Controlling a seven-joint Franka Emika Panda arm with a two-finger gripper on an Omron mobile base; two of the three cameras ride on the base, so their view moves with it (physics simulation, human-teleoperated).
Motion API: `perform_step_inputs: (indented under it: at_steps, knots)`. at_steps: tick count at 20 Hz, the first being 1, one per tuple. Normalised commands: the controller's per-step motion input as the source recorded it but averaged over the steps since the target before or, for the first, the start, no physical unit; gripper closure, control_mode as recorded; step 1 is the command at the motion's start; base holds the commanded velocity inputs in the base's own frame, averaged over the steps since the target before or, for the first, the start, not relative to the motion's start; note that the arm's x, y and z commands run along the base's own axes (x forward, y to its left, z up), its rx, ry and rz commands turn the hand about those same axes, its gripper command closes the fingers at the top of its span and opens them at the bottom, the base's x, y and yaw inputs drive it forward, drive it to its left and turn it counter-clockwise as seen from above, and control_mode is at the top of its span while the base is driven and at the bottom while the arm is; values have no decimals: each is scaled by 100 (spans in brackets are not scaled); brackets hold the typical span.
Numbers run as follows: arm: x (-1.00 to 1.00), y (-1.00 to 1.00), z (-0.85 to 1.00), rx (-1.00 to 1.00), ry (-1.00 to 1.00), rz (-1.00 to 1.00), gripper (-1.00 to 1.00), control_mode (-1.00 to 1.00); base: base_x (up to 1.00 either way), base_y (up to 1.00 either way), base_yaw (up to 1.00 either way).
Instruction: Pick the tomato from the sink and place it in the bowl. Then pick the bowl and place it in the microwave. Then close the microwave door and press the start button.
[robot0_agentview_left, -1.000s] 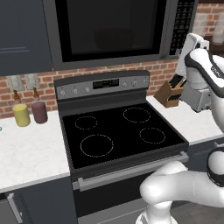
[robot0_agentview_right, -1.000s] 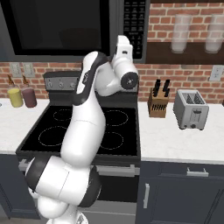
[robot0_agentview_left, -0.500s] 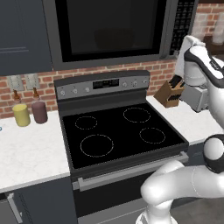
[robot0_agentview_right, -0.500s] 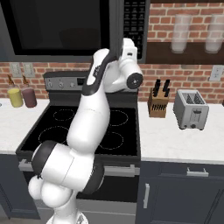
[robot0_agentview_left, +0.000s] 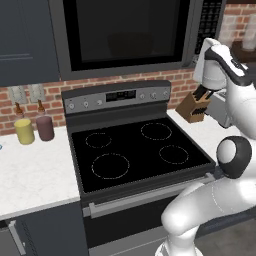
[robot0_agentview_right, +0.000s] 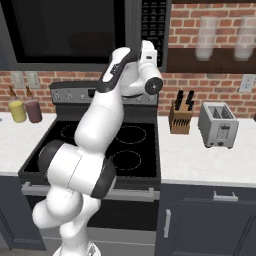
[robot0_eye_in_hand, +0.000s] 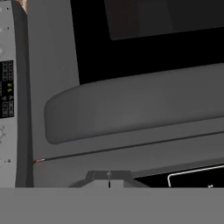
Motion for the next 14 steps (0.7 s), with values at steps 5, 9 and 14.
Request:
perform_step_inputs:
  at_steps: [5,9,14]
  knots:
    - [44,-2,-4,0,4,0,100,-100,0,0,0]
    - [38,-12,-2,2,1,0,100,-100,0,0,0]
    - [31,-15,-3,1,0,0,100,-100,0,0,0]
